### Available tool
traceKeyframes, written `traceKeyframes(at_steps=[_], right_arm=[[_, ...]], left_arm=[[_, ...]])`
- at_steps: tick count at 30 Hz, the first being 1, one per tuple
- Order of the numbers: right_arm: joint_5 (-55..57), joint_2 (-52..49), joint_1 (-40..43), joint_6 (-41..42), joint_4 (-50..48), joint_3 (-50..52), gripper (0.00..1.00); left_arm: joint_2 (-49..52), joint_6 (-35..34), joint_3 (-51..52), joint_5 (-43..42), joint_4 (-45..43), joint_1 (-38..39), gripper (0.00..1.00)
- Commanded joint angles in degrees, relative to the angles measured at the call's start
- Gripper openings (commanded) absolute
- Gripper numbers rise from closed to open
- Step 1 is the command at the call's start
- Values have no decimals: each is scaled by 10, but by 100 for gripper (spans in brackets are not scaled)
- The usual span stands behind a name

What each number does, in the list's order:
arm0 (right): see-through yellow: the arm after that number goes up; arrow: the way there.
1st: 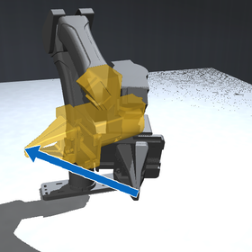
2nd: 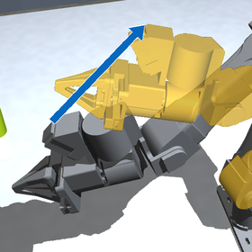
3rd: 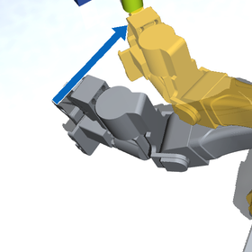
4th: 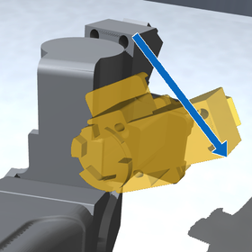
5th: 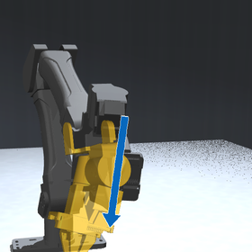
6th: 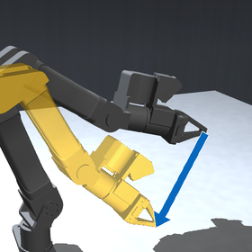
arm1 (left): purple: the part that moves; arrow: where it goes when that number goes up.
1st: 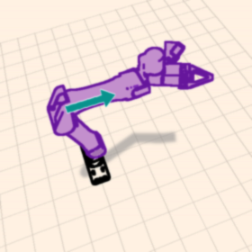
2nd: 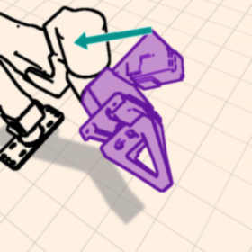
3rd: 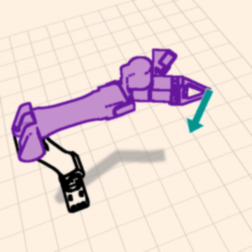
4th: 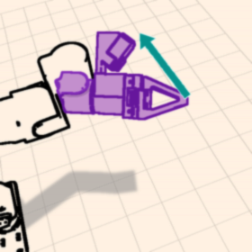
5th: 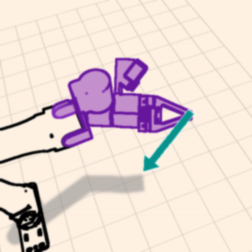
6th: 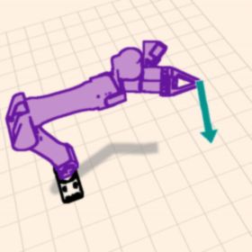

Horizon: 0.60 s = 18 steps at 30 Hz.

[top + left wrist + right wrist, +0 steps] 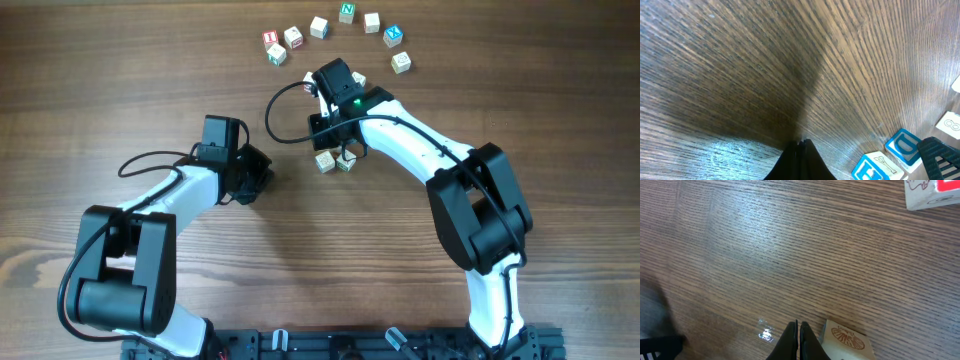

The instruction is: Form a circle

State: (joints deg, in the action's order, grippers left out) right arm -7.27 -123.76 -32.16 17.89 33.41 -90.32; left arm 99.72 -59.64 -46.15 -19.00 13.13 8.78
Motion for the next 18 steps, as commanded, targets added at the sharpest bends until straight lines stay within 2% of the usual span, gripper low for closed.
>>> traceKeyframes(at_steps=[1, 18], right_arm=[[12, -5, -1, 2, 0, 5, 5], [8, -5, -1, -13, -2, 3, 5]], left_arm=[[26, 9, 28, 56, 22, -8, 4], [26, 9, 28, 55, 19, -7, 4]])
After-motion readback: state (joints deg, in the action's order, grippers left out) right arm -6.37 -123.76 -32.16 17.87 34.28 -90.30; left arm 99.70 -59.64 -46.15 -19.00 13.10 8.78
